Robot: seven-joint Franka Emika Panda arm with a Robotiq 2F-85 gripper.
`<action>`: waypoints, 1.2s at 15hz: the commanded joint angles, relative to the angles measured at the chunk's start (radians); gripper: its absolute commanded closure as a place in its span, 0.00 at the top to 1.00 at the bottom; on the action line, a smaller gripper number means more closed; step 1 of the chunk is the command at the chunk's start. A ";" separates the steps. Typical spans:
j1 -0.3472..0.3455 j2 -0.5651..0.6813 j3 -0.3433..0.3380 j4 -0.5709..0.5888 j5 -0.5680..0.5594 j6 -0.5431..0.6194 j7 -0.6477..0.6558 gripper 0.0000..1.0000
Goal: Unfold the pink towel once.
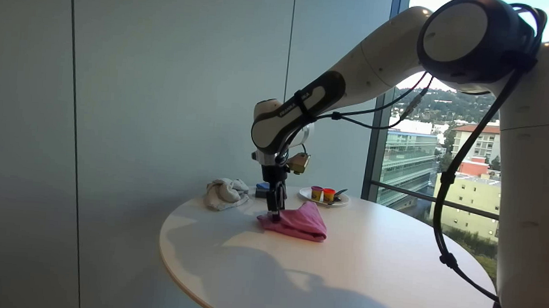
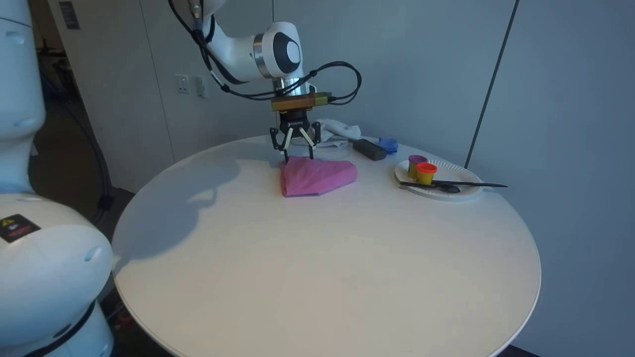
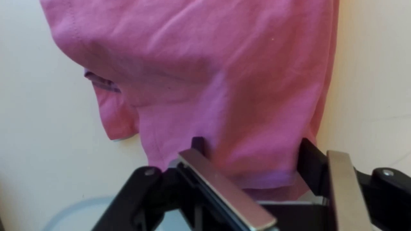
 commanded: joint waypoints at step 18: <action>-0.011 -0.216 -0.010 -0.055 -0.218 -0.223 0.325 0.07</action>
